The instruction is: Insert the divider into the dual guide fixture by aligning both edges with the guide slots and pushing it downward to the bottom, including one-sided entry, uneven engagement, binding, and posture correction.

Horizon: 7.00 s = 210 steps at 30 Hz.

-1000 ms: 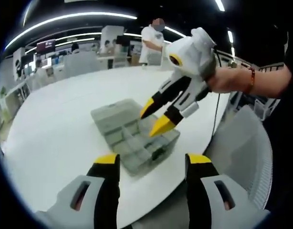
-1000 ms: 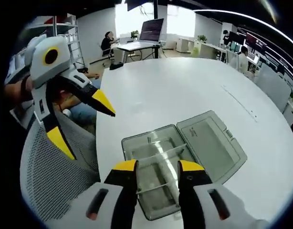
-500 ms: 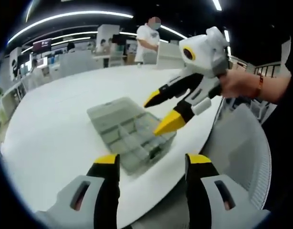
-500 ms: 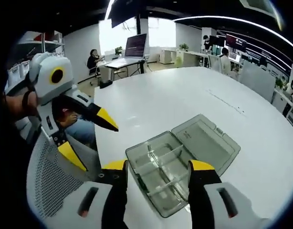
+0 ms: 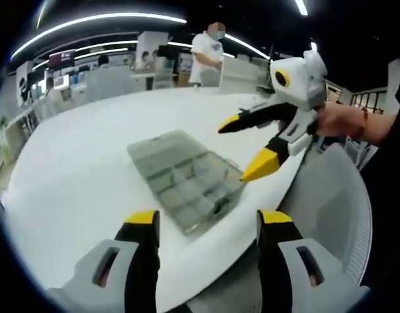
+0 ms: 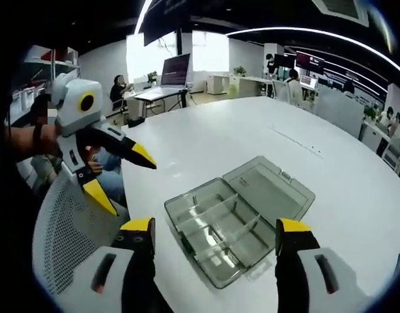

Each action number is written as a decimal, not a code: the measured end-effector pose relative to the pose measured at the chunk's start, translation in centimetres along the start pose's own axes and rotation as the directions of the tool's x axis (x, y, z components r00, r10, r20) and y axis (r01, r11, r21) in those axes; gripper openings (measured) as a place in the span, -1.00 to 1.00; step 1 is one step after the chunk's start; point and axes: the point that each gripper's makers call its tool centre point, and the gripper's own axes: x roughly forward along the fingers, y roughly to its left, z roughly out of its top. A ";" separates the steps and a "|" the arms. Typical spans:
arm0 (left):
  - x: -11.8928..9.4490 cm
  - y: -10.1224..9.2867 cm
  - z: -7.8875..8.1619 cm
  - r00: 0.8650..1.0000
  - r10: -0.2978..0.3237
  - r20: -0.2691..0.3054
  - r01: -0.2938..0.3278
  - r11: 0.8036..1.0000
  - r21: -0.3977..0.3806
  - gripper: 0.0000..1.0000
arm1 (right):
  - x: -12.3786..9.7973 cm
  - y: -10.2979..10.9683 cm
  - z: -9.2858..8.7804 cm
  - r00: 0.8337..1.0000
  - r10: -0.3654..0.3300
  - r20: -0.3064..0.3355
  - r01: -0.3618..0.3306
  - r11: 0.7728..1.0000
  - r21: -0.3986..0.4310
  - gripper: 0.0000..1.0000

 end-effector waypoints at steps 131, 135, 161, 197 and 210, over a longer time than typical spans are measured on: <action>0.6 15.8 -8.8 0.849 0.449 -0.279 -0.512 0.830 -0.222 -0.03 | -1.8 0.2 -2.6 0.999 0.004 0.053 -0.018 0.964 0.266 0.42; 0.8 15.6 -8.9 0.848 0.447 -0.284 -0.513 0.828 -0.228 -0.07 | -1.8 0.3 -2.7 0.999 0.003 0.051 -0.017 0.964 0.266 0.42; 1.3 15.2 -8.9 0.810 0.512 -0.287 -0.573 0.795 -0.200 -0.38 | -1.6 0.6 -2.9 0.999 0.023 0.037 -0.032 0.968 0.250 0.40; 1.0 14.4 -8.5 0.837 0.486 -0.251 -0.540 0.805 -0.244 -0.40 | -1.8 1.1 -2.9 0.999 0.042 0.023 -0.046 0.974 0.222 0.35; 0.7 13.9 -8.0 0.854 0.473 -0.218 -0.518 0.813 -0.265 -0.40 | -1.7 1.4 -2.5 0.998 0.058 0.023 -0.061 0.977 0.205 0.34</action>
